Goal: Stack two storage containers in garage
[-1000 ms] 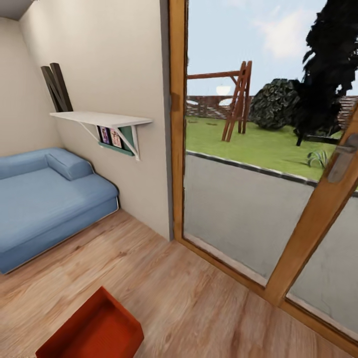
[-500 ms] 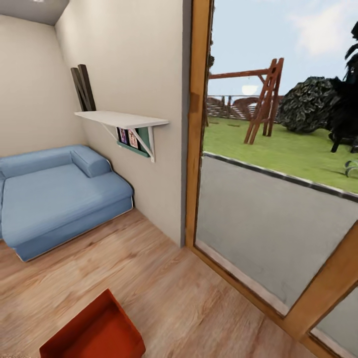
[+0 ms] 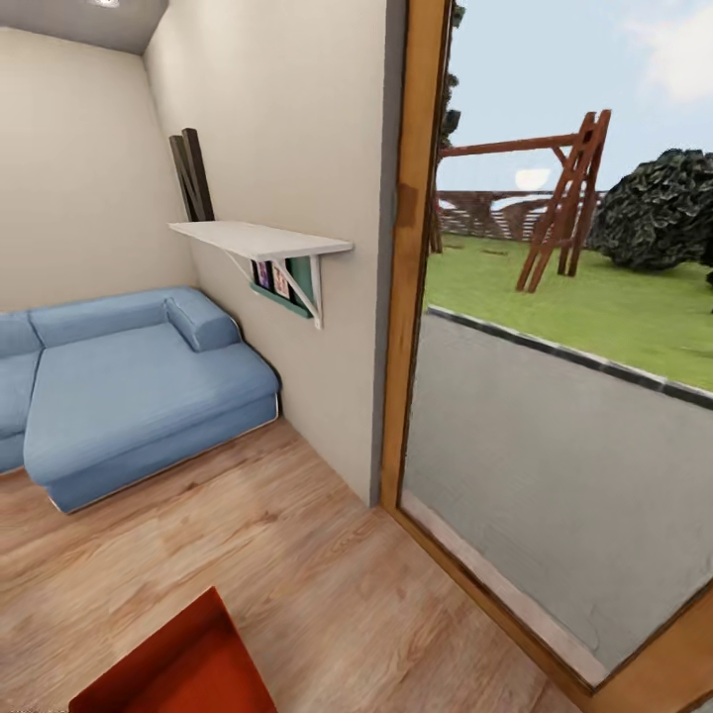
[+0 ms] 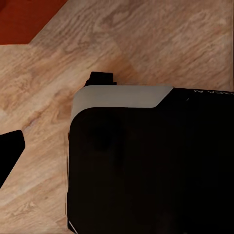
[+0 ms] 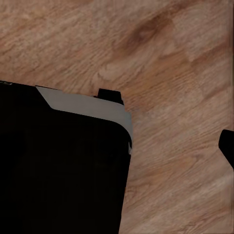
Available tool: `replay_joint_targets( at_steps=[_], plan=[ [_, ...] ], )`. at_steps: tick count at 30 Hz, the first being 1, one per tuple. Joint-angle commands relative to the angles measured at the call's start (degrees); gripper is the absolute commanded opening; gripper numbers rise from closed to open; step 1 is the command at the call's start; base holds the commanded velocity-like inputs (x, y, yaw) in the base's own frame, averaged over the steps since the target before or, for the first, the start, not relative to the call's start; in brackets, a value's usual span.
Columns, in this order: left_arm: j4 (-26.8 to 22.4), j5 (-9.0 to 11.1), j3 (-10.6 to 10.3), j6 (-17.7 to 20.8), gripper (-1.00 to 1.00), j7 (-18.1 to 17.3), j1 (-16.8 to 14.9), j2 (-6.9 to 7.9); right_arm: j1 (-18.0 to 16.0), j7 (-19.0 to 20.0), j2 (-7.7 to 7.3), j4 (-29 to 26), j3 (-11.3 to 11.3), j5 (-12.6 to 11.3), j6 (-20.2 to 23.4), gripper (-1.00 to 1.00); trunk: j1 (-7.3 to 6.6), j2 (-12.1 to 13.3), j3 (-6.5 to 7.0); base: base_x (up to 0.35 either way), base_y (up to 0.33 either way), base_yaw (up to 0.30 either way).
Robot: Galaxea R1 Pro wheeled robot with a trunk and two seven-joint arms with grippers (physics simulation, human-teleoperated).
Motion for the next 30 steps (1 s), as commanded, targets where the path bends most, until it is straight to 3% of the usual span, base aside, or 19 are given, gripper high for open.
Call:
replay_joint_targets(
  at_steps=[1, 30],
  plan=[
    [-0.02, 0.41, 0.0, 0.19, 1.0, 0.16, -0.04, -0.02, -0.02, -0.12, 0.01, 0.05, 0.48, -0.54, -0.18, 1.0, 0.02, -0.03, -0.06, 0.202, -0.145, 0.268],
    [-0.02, 0.5, 0.0, 0.19, 1.0, 0.16, -0.04, -0.01, -0.02, -0.12, 0.01, 0.05, 0.48, -0.54, -0.2, 1.0, 0.02, -0.03, -0.06, 0.019, -0.011, 0.271]
  ],
)
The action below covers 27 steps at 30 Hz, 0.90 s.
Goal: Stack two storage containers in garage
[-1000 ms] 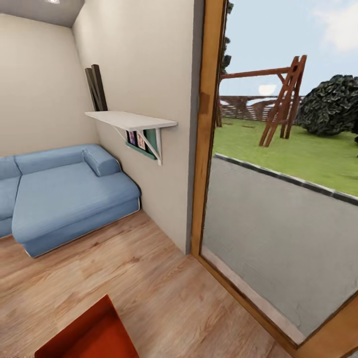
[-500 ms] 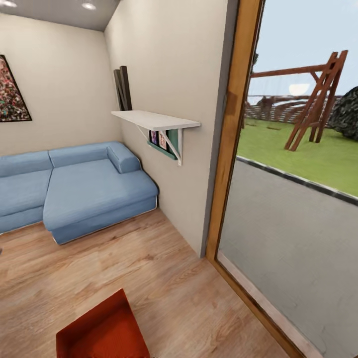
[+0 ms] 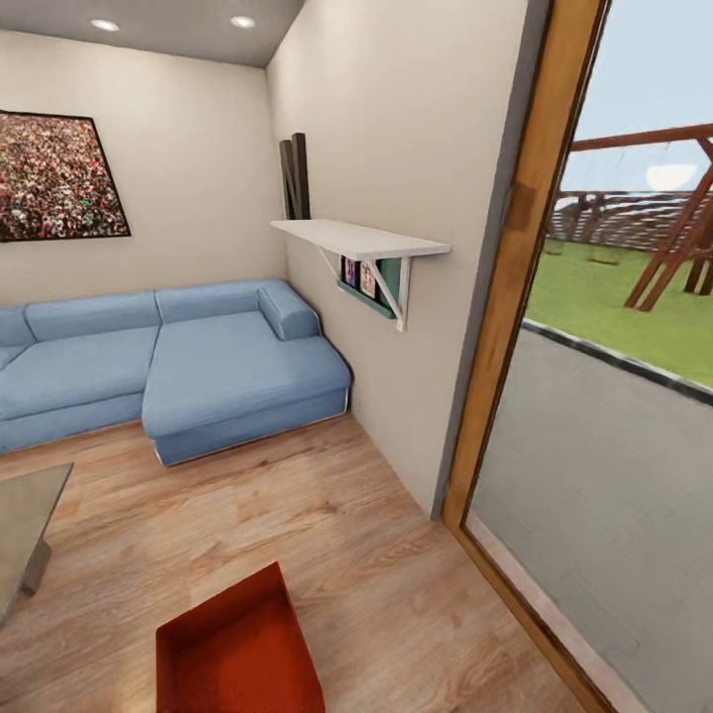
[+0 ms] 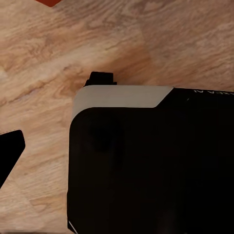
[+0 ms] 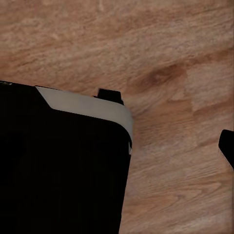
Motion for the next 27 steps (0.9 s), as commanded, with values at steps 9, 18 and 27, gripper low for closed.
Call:
replay_joint_targets(
  at_steps=[9, 18, 27],
  plan=[
    [-0.02, 0.42, -0.01, 0.2, 1.0, 0.15, -0.04, -0.03, -0.02, -0.13, 0.0, 0.05, 0.48, -0.54, -0.2, 1.0, 0.0, -0.04, -0.06, 0.0, 0.0, 0.271],
    [-0.02, 0.42, 0.0, 0.2, 1.0, 0.15, -0.04, -0.03, -0.02, -0.13, 0.01, 0.05, 0.48, -0.54, -0.2, 1.0, 0.0, -0.04, -0.06, 0.0, 0.0, 0.271],
    [-0.02, 0.42, 0.0, 0.2, 1.0, 0.15, -0.04, -0.03, -0.02, -0.13, 0.03, 0.05, 0.48, -0.54, -0.2, 1.0, 0.0, -0.04, -0.06, 0.0, 0.0, 0.271]
  ],
)
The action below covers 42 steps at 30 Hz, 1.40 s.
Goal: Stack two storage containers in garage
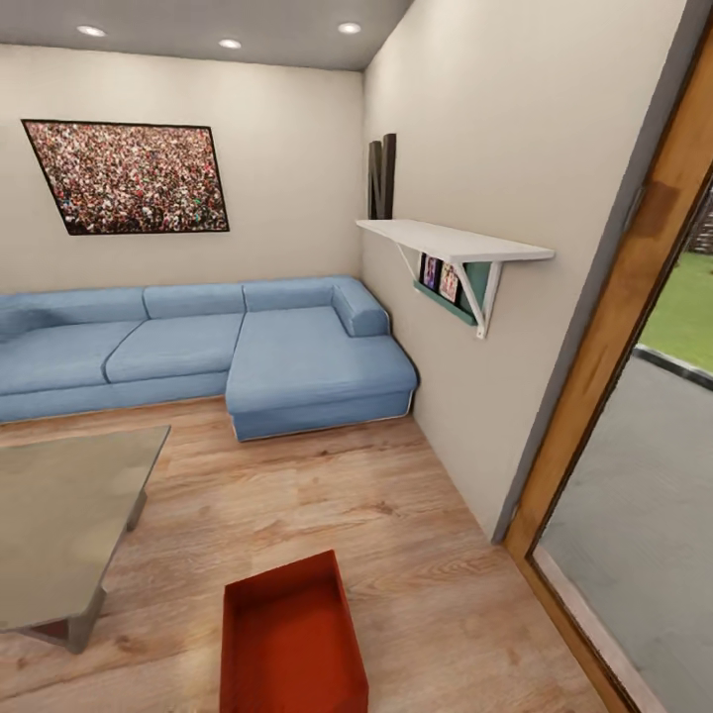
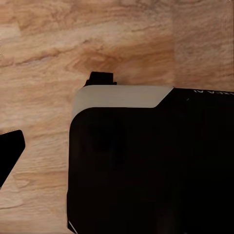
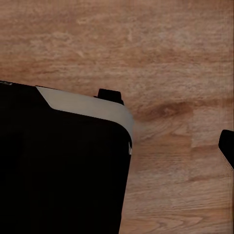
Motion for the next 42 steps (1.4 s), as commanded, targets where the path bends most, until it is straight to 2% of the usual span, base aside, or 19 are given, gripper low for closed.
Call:
replay_joint_targets(
  at_steps=[1, 24, 33, 42],
  plan=[
    [-0.02, 0.42, -0.01, 0.2, 1.0, 0.15, -0.04, -0.01, -0.02, -0.13, 0.02, 0.05, 0.49, -0.53, -0.2, 1.0, 0.0, -0.04, -0.06, 0.0, 0.0, 0.271],
    [-0.02, 0.42, -0.01, 0.2, 1.0, 0.15, -0.05, -0.02, -0.02, -0.13, -0.01, 0.05, 0.49, -0.53, -0.2, 1.0, 0.0, -0.04, -0.06, 0.0, 0.0, 0.271],
    [-0.02, 0.42, -0.01, 0.2, 1.0, 0.15, -0.04, -0.02, -0.02, -0.15, 0.01, 0.05, 0.49, -0.53, 0.15, 1.0, 0.0, -0.04, -0.06, 0.0, 0.0, 0.037],
    [-0.02, 0.42, -0.05, 0.2, 1.0, 0.15, -0.04, -0.02, -0.02, -0.22, 0.02, 0.05, 0.45, -0.62, -0.02, 1.0, 0.0, -0.04, -0.06, 0.0, 0.0, 0.236]
  ],
)
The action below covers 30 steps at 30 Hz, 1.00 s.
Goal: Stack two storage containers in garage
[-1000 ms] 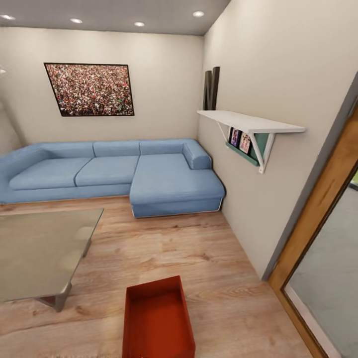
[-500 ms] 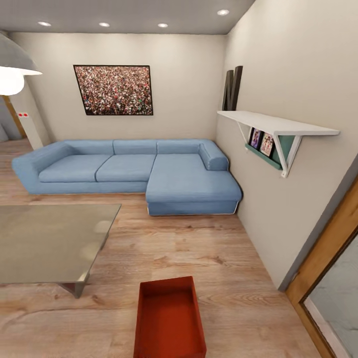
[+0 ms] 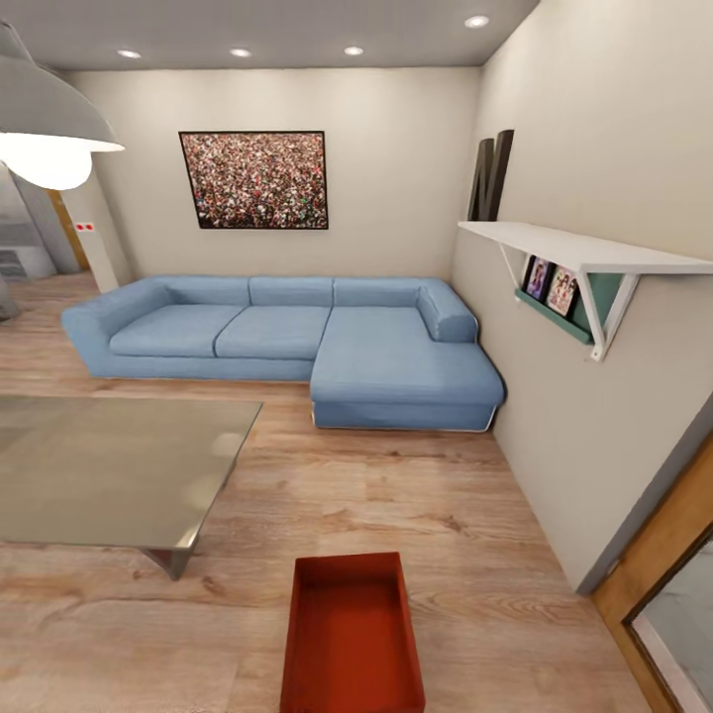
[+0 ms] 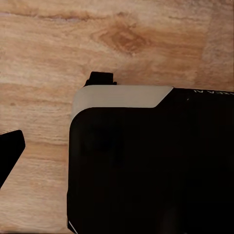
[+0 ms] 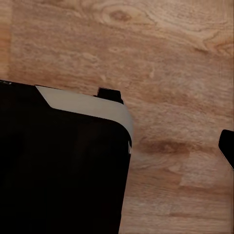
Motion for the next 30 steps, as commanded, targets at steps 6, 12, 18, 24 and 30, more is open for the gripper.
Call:
replay_joint_targets(
  at_steps=[6, 12, 18, 24, 30],
  plan=[
    [-0.02, 0.42, -0.01, 0.19, 1.0, 0.15, -0.04, -0.02, -0.02, -0.13, 0.02, 0.05, 0.51, -0.54, -0.26, 1.0, 0.0, -0.03, -0.06, 0.0, 0.0, 0.267],
    [-0.02, 0.42, -0.02, 0.19, 1.0, 0.15, -0.04, -0.02, -0.02, -0.13, -0.06, 0.05, 0.52, -0.46, -0.29, 1.0, 0.0, -0.03, -0.06, 0.033, 0.0, 0.066],
    [-0.02, 0.42, -0.01, 0.19, 1.0, 0.15, -0.04, -0.02, -0.02, -0.12, -0.07, 0.06, 0.52, -0.45, -0.29, 1.0, 0.0, -0.03, -0.06, 0.275, 0.0, 0.003],
    [-0.02, 0.42, -0.02, 0.19, 1.0, 0.15, -0.04, -0.02, -0.02, -0.09, -0.07, 0.05, 0.52, -0.45, -0.29, 1.0, 0.0, -0.03, -0.06, 0.319, 0.0, 0.0],
    [-0.02, 0.42, -0.02, 0.19, 1.0, 0.15, -0.04, -0.02, -0.02, -0.1, -0.07, 0.05, 0.52, -0.45, -0.29, 1.0, 0.0, -0.03, -0.06, 0.24, 0.0, 0.0]
  ],
)
